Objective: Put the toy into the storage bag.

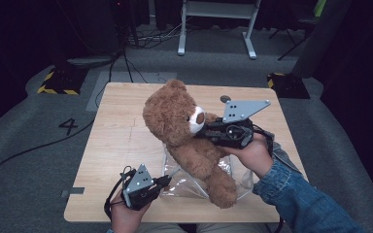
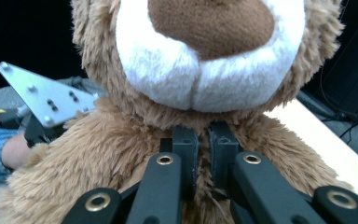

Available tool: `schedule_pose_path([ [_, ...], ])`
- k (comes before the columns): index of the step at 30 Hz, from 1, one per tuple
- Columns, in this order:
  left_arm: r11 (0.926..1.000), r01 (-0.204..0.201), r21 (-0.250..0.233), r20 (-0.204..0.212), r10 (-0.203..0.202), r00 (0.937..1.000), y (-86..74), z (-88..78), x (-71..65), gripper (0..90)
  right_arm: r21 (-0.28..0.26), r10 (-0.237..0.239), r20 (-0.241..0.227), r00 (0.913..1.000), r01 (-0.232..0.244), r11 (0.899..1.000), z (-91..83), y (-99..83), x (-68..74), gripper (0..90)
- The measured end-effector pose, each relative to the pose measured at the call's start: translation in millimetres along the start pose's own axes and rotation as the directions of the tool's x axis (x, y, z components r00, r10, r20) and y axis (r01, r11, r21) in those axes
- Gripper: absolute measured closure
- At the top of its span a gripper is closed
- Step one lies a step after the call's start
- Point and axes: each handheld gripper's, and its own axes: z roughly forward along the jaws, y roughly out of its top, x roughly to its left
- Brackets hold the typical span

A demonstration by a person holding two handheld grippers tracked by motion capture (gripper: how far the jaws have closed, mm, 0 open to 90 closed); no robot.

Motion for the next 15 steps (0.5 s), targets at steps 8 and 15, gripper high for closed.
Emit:
schedule_pose_path([
  [8,1.0000,0.004,0.006,-0.001,-0.004,1.0000,-0.8,-0.1,0.7,87.2,0.109,-0.005,-0.007,1.0000,0.005,0.994,22.3,-16.4,-2.8,84.9],
  [15,0.9999,0.010,0.011,-0.009,-0.010,0.9999,-1.4,0.7,1.3,87.2,0.190,-0.001,-0.011,0.9999,0.003,0.982,35.7,-22.8,-5.6,84.6],
])
